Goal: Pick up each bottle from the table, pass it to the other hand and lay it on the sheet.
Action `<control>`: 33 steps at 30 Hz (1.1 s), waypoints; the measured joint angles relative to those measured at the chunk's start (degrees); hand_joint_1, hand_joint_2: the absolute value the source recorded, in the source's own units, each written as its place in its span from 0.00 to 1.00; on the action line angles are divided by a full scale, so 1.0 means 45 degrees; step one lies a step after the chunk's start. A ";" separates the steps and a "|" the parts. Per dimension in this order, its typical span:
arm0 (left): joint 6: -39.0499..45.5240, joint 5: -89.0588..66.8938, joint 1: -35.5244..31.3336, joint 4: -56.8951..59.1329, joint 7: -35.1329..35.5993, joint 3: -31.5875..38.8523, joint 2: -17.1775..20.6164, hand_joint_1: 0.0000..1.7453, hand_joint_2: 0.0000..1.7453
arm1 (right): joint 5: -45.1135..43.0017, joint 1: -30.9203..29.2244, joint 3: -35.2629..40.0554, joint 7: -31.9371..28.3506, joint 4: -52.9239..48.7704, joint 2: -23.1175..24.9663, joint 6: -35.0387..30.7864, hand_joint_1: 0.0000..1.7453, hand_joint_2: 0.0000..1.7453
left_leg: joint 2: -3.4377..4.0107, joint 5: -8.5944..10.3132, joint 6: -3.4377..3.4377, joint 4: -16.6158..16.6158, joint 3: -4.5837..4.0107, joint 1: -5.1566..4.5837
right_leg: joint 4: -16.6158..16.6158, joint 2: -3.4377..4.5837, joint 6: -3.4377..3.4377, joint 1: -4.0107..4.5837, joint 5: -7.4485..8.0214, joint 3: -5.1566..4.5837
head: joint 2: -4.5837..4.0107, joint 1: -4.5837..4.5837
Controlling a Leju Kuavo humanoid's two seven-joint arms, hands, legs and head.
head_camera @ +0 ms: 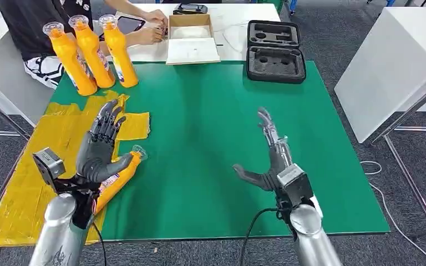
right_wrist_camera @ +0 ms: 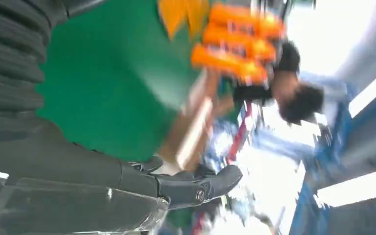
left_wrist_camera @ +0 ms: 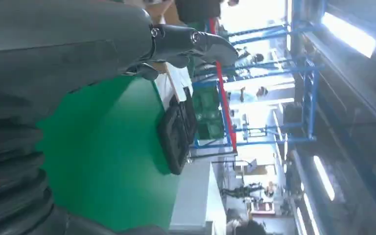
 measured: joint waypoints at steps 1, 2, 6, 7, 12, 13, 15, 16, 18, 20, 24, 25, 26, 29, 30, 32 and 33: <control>0.0092 -0.0028 0.0145 -0.0156 0.0058 -0.0223 -0.0100 0.00 1.00 | 0.0169 0.0234 0.0000 -0.0078 -0.0331 0.0097 -0.0162 0.00 1.00 | -0.0001 -0.0002 -0.0001 0.0000 -0.0004 0.0000 | -0.0001 0.0000 0.0000 0.0000 -0.0001 -0.0006 | 0.0000 0.0005; 0.0193 -0.0068 0.0263 -0.0258 0.0078 -0.0446 -0.0183 0.00 1.00 | 0.0277 0.0435 0.0005 -0.0132 -0.0583 0.0175 -0.0258 0.00 1.00 | -0.0002 -0.0005 -0.0004 0.0000 -0.0007 0.0000 | -0.0002 -0.0001 0.0000 0.0000 -0.0001 -0.0007 | 0.0000 0.0000; 0.0771 -0.0151 0.0570 -0.0487 0.0069 -0.1374 -0.0363 0.00 1.00 | 0.0321 0.1210 0.0010 -0.0267 -0.1502 0.0404 -0.0511 0.00 1.00 | -0.0001 -0.0008 -0.0008 -0.0001 -0.0010 0.0000 | -0.0002 0.0000 0.0000 0.0001 -0.0001 -0.0007 | 0.0000 0.0005; 0.0958 -0.0121 0.0630 -0.0531 0.0069 -0.1566 -0.0374 0.00 1.00 | 0.0321 0.1334 0.0010 -0.0326 -0.1649 0.0433 -0.0531 0.00 1.00 | 0.0000 -0.0011 -0.0011 -0.0002 -0.0009 0.0000 | -0.0002 0.0002 0.0001 0.0001 -0.0001 -0.0008 | 0.0000 0.0005; 0.1350 0.0194 0.0790 -0.0642 0.0161 -0.2148 -0.0408 0.00 1.00 | 0.0302 0.1524 0.0010 -0.0501 -0.2153 0.0472 -0.0546 0.00 1.00 | 0.0005 -0.0006 -0.0009 -0.0001 -0.0001 0.0001 | -0.0002 0.0005 0.0002 0.0002 0.0003 -0.0006 | 0.0000 0.0000; 0.1350 0.0194 0.0812 -0.0642 0.0171 -0.2226 -0.0408 0.00 1.00 | 0.0297 0.1532 0.0010 -0.0520 -0.2222 0.0482 -0.0545 0.00 1.00 | 0.0005 -0.0004 -0.0008 -0.0001 0.0000 0.0001 | -0.0002 0.0005 0.0002 0.0002 0.0003 -0.0005 | 0.0000 0.0000; 0.1350 0.0189 0.0872 -0.0652 0.0209 -0.2396 -0.0408 0.00 1.00 | 0.0287 0.1552 0.0019 -0.0549 -0.2329 0.0486 -0.0550 0.00 1.00 | 0.0005 -0.0004 -0.0007 -0.0001 0.0000 0.0001 | -0.0001 0.0005 0.0002 0.0002 0.0003 -0.0005 | 0.0000 0.0000; 0.1351 0.0179 0.0897 -0.0662 0.0224 -0.2449 -0.0412 0.00 1.00 | 0.0277 0.1562 0.0024 -0.0564 -0.2353 0.0486 -0.0555 0.00 1.00 | 0.0006 -0.0004 -0.0007 -0.0001 0.0000 0.0001 | -0.0001 0.0005 0.0003 0.0002 0.0004 -0.0006 | 0.0000 0.0000; 0.1350 0.0150 0.0910 -0.0676 0.0263 -0.2581 -0.0417 0.00 1.00 | 0.0253 0.1582 0.0034 -0.0574 -0.2407 0.0486 -0.0560 0.00 1.00 | 0.0006 -0.0004 -0.0007 -0.0001 -0.0001 0.0001 | -0.0001 0.0005 0.0002 0.0002 0.0003 -0.0006 | 0.0000 0.0000; 0.1355 0.0112 0.0917 -0.0715 0.0272 -0.2678 -0.0417 0.00 1.00 | 0.0253 0.1581 0.0049 -0.0579 -0.2441 0.0491 -0.0560 0.00 1.00 | 0.0005 -0.0004 -0.0007 -0.0001 -0.0002 0.0001 | -0.0001 0.0005 0.0003 0.0002 0.0003 -0.0005 | 0.0000 0.0000; 0.1462 -0.0044 0.0915 -0.0749 0.0268 -0.2799 -0.0417 0.00 1.00 | 0.0258 0.1636 0.0112 -0.0579 -0.2445 0.0491 -0.0560 0.00 1.00 | 0.0005 -0.0006 -0.0008 -0.0001 -0.0001 0.0001 | -0.0002 0.0005 0.0002 0.0002 0.0003 -0.0006 | 0.0000 0.0000; 0.1554 -0.0092 0.0921 -0.0773 0.0258 -0.2857 -0.0417 0.00 1.00 | 0.0253 0.1665 0.0174 -0.0579 -0.2455 0.0491 -0.0560 0.00 1.00 | 0.0005 -0.0005 -0.0008 -0.0001 -0.0002 0.0001 | -0.0001 0.0005 0.0002 0.0001 0.0003 -0.0006 | 0.0000 0.0000; 0.1598 -0.0161 0.0927 -0.0822 0.0224 -0.2911 -0.0417 0.00 1.00 | 0.0258 0.1694 0.0233 -0.0579 -0.2465 0.0491 -0.0560 0.00 1.00 | 0.0005 -0.0005 -0.0007 -0.0001 -0.0004 0.0001 | -0.0001 0.0005 0.0003 0.0002 0.0003 -0.0007 | 0.0000 0.0000; 0.1656 -0.0146 0.0968 -0.1089 -0.0063 -0.3003 -0.0417 0.00 1.00 | 0.0253 0.1752 0.0350 -0.0579 -0.2470 0.0501 -0.0560 0.00 1.00 | 0.0006 -0.0006 -0.0008 -0.0002 -0.0003 0.0001 | -0.0001 0.0005 0.0002 0.0003 0.0003 -0.0006 | 0.0000 0.0000; 0.1550 -0.0025 0.1004 -0.1238 -0.0217 -0.3008 -0.0417 0.00 1.00 | 0.0253 0.1758 0.0374 -0.0579 -0.2470 0.0501 -0.0555 0.00 1.00 | 0.0007 -0.0006 -0.0008 -0.0002 -0.0002 0.0001 | -0.0001 0.0005 0.0002 0.0003 0.0003 -0.0006 | 0.0000 0.0000; 0.1476 0.0024 0.1058 -0.1532 -0.0413 -0.3037 -0.0417 0.00 1.00 | 0.0253 0.1760 0.0423 -0.0579 -0.2470 0.0501 -0.0545 0.00 1.00 | 0.0006 -0.0006 -0.0008 -0.0002 -0.0002 0.0001 | -0.0001 0.0005 0.0002 0.0003 0.0002 -0.0006 | 0.0000 0.0000; 0.1428 0.0063 0.1085 -0.1682 -0.0461 -0.3037 -0.0417 0.00 1.00 | 0.0258 0.1756 0.0457 -0.0579 -0.2470 0.0501 -0.0526 0.00 1.00 | 0.0004 -0.0006 -0.0008 -0.0002 -0.0003 0.0001 | -0.0001 0.0005 0.0001 0.0003 0.0002 -0.0005 | 0.0000 0.0000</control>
